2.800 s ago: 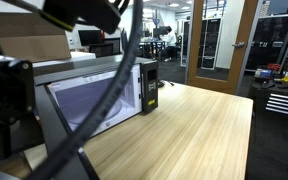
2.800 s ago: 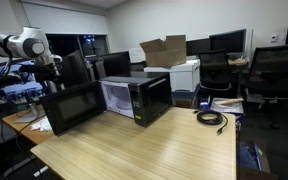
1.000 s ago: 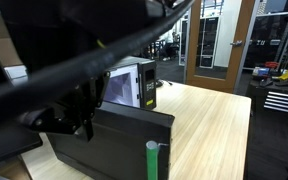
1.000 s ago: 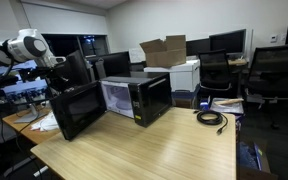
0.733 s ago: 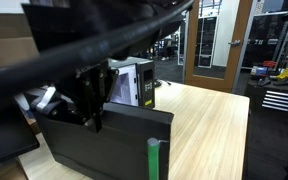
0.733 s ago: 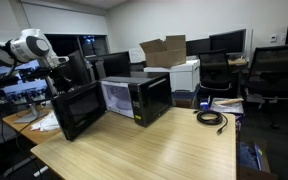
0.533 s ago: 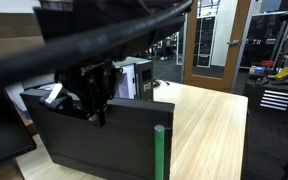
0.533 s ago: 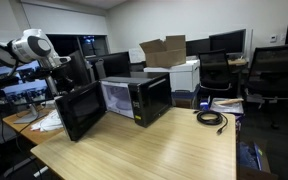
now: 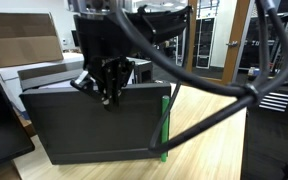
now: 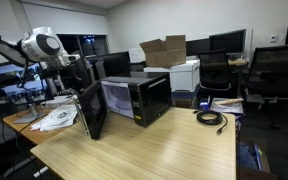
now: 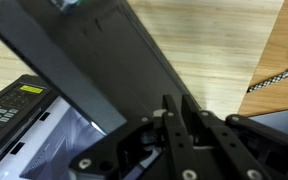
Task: Close the microwave door
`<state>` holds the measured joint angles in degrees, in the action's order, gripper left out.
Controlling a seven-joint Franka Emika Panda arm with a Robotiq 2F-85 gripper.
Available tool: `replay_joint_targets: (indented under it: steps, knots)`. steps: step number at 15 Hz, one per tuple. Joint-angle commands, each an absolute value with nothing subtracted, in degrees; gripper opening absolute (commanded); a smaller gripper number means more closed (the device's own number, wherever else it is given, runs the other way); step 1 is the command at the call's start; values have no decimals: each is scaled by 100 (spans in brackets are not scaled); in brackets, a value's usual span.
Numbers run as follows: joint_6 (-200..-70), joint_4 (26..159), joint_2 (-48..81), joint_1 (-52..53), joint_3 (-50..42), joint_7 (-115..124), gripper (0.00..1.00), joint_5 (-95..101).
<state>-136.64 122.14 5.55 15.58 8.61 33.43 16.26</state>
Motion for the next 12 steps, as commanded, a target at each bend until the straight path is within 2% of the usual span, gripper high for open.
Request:
replay_joint_targets:
  steps: [1,2,4,5,6,8,10,11,12]
  knots:
    - [-14010,12457,390,1584,1021,3284,47,1491]
    - [-14068,12463,404,1638,1098,3288,57,1456]
    - [-13900,12255,551,1618,1093,3331,69,1573]
    - [-13900,12251,557,1649,1121,3331,55,1572]
    - [-13825,12234,577,1663,1116,3362,86,1631]
    - [-13769,12238,602,1656,1089,3412,98,1665]
    - [-13779,12274,597,1629,1054,3410,100,1658]
    - [-13781,12293,585,1606,1029,3392,68,1634]
    - [-13765,12298,578,1581,991,3390,74,1647]
